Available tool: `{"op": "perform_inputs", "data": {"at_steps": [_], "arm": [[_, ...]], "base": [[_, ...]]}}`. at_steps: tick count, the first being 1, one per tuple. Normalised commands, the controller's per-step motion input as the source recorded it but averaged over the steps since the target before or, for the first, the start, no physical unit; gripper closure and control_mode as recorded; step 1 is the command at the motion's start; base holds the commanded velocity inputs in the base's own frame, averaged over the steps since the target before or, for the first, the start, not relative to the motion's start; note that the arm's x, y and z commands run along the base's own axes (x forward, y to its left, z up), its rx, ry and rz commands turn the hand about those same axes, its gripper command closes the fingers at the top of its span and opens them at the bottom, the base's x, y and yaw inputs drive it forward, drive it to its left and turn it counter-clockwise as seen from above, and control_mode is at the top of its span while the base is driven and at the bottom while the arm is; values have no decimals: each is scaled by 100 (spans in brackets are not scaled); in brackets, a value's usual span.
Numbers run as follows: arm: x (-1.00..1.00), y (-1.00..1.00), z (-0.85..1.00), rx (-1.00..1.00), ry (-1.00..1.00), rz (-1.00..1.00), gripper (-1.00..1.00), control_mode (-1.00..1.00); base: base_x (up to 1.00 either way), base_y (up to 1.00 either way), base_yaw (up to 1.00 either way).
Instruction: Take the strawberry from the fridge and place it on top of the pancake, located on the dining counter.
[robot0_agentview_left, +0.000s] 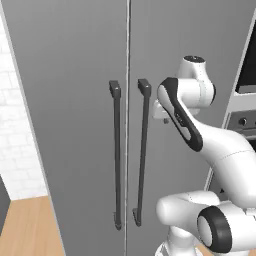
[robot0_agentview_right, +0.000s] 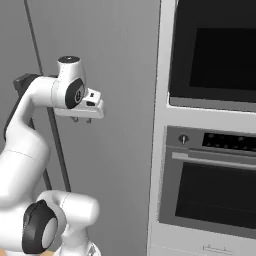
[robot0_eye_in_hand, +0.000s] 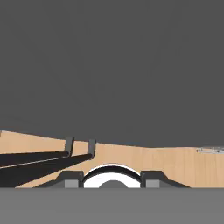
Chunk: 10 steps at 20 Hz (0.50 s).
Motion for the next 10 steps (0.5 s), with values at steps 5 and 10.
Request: {"op": "perform_inputs", "data": {"at_steps": [5, 10], "arm": [[-1, 0, 0, 0, 0, 0, -100, 100], [0, 0, 0, 0, 0, 0, -100, 100]], "base": [[-63, -1, 1], [-91, 20, 0]]}}
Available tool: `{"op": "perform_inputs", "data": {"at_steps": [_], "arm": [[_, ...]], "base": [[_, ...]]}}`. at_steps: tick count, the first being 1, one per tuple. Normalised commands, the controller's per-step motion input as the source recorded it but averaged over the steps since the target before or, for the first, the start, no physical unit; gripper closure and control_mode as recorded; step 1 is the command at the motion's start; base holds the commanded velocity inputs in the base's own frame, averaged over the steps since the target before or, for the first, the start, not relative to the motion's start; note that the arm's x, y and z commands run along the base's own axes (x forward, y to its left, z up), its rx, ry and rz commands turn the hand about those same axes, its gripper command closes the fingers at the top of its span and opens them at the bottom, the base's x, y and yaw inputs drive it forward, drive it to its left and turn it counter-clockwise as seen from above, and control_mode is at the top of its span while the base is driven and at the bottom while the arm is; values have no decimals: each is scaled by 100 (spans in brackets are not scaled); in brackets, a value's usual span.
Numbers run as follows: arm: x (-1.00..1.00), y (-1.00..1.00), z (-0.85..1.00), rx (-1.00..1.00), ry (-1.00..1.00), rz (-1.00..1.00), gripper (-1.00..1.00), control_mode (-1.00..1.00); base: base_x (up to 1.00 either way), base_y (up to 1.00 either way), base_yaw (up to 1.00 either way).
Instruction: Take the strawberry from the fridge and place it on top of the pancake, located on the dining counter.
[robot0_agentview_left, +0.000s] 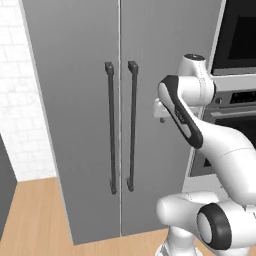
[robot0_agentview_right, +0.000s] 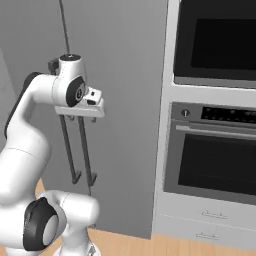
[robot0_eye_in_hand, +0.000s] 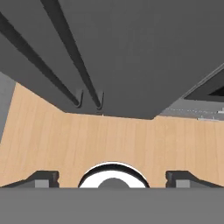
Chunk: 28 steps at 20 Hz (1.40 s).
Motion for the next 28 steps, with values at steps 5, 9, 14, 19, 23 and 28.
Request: {"op": "perform_inputs", "data": {"at_steps": [5, 9, 14, 19, 23, 28], "arm": [[0, 0, 0, 0, 0, 0, -100, 100], [0, 0, 0, 0, 0, 0, -100, 100], [0, 0, 0, 0, 0, 0, -100, 100], [0, 0, 0, 0, 0, 0, -100, 100], [0, 0, 0, 0, 0, 0, -100, 100], [6, 0, -13, 0, -7, 0, -100, -100]], "base": [[-30, 79, 0], [-16, 20, 0], [-54, -1, 1], [-58, 4, 0], [-29, 1, 0], [0, 1, 0]]}}
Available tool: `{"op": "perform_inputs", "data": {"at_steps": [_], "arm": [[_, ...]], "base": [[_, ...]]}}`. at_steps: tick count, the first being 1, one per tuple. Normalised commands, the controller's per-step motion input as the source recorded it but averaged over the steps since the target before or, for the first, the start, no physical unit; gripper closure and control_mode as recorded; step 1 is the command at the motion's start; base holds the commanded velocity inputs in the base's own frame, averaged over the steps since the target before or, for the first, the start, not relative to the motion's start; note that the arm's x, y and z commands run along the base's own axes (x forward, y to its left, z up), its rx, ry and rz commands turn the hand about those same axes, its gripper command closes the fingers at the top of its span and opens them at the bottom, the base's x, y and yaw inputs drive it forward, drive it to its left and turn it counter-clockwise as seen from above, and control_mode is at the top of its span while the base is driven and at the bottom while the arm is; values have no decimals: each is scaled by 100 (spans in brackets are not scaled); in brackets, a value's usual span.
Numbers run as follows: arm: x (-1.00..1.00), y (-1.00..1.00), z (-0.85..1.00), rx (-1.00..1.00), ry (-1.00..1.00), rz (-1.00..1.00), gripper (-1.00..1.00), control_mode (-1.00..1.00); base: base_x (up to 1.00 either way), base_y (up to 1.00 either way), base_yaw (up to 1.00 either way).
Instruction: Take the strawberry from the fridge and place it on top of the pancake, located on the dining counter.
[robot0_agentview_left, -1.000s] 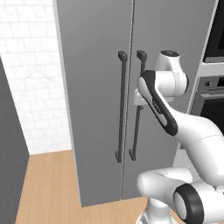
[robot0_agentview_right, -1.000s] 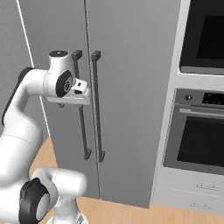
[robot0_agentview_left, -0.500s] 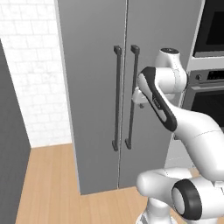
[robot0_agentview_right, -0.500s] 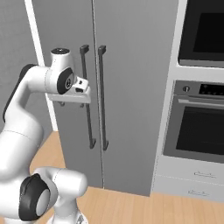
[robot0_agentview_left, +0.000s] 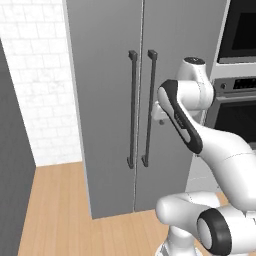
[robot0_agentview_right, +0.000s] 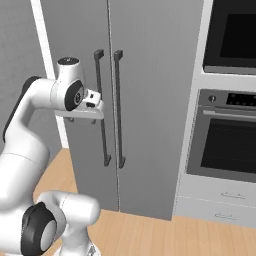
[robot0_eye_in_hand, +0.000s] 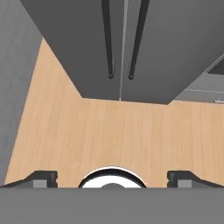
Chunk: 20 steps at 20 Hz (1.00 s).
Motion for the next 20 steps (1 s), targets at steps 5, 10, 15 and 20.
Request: {"op": "perform_inputs", "data": {"at_steps": [5, 10, 15, 20], "arm": [[39, -10, -1, 10, -61, 9, -100, -100], [65, 2, 4, 1, -30, -3, -100, -100], [73, -2, 0, 0, -1, -5, -100, -100], [54, -21, -4, 0, 2, -1, -100, -100]], "base": [[0, 0, 0], [0, 0, 0], [0, 0, 0], [0, 0, 0]]}}
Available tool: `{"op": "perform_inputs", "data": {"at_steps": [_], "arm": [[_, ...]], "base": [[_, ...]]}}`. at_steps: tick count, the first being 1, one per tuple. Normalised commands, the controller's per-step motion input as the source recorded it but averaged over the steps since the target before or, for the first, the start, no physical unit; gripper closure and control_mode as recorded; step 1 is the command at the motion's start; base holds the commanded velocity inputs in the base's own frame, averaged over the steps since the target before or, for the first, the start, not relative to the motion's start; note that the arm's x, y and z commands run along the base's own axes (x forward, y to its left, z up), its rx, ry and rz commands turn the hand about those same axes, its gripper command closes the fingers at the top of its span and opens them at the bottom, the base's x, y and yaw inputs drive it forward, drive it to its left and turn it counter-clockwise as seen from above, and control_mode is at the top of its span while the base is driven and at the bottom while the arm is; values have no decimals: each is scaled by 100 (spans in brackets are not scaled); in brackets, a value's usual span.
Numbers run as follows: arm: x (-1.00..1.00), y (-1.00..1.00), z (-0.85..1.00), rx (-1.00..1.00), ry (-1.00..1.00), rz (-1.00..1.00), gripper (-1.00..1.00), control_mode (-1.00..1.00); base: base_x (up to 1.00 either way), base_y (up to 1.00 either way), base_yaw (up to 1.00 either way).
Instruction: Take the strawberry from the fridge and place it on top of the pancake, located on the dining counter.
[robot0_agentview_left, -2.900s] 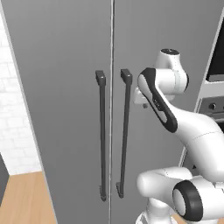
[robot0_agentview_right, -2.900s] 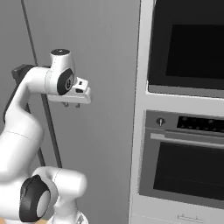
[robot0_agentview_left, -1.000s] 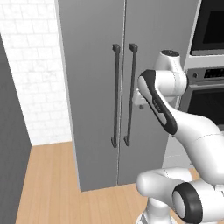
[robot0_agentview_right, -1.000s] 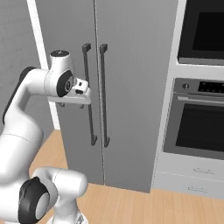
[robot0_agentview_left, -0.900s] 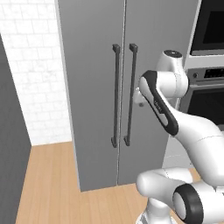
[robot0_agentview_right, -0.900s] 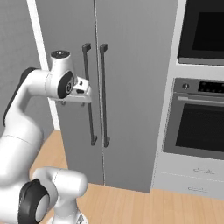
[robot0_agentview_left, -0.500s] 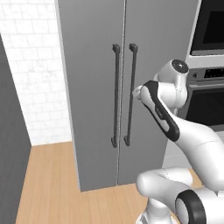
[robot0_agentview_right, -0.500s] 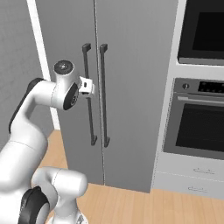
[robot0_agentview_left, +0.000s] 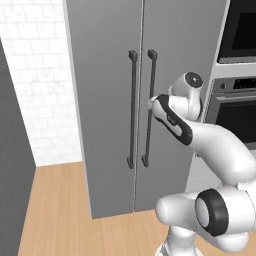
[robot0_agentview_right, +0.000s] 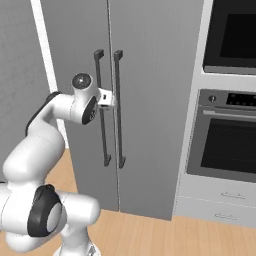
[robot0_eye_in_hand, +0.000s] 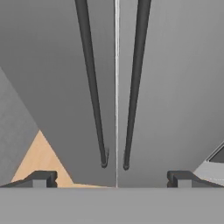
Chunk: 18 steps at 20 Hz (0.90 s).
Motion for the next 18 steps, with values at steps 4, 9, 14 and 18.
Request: {"op": "perform_inputs", "data": {"at_steps": [4, 9, 14, 18], "arm": [[45, -31, -2, 0, 0, 0, -100, -100], [31, -13, -9, 0, -9, 0, -100, -100], [35, 9, -9, 0, -6, 0, -100, -100], [39, 22, -5, 0, -2, 0, -100, -100]], "base": [[0, 0, 0], [0, 0, 0], [0, 0, 0], [0, 0, 0]]}}
